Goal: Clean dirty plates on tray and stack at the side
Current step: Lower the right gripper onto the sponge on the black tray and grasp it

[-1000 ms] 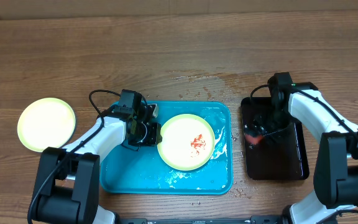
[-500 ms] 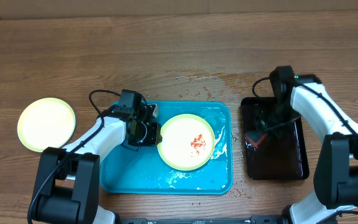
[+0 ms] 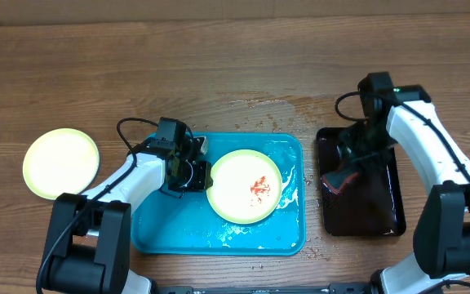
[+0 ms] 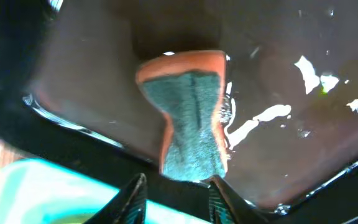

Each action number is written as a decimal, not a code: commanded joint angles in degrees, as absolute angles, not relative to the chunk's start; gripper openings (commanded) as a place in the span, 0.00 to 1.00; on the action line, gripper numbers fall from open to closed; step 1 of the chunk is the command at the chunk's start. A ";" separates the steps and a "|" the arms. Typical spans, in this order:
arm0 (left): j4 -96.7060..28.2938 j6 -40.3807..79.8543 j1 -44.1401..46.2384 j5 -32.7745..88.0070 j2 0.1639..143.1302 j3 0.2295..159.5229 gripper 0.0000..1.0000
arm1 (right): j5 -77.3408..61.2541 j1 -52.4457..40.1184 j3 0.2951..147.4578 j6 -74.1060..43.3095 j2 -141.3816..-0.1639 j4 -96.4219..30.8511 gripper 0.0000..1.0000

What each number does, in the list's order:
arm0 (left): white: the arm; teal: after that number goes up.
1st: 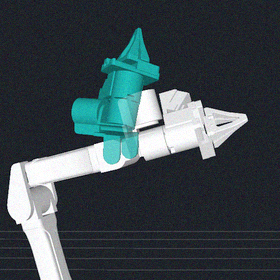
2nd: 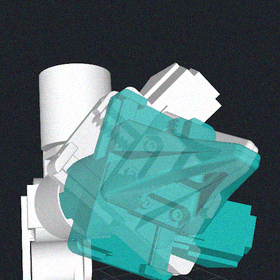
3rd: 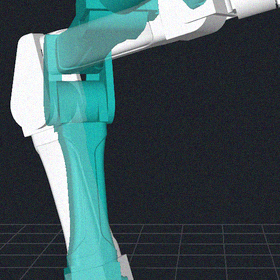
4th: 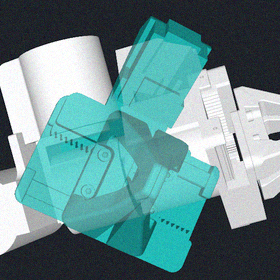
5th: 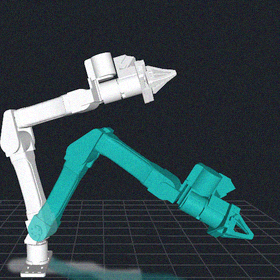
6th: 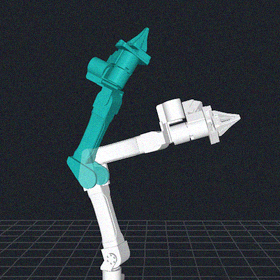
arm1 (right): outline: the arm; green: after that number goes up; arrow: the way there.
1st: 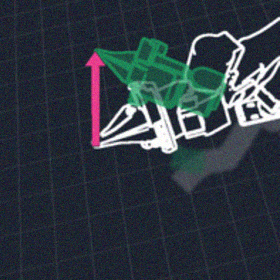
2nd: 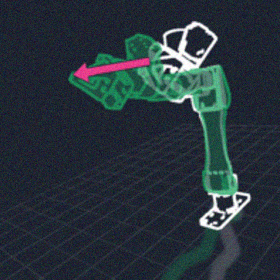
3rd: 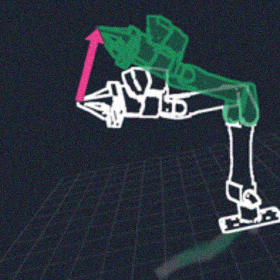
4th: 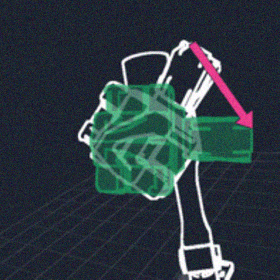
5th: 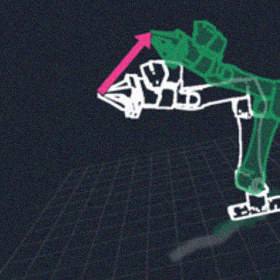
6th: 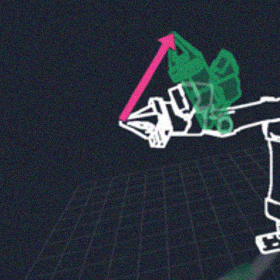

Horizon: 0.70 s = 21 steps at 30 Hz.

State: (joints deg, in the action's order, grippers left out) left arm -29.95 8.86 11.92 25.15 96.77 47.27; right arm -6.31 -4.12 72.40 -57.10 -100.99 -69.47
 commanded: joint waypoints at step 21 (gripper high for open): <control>-30.00 9.19 12.14 25.54 98.15 47.46 0.04 | -4.60 -3.88 61.28 -62.04 -99.88 -58.26 0.29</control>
State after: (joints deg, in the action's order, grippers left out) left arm -29.95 8.86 11.92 25.15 96.79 47.27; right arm -7.55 -4.12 62.06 -62.02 -100.99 -58.19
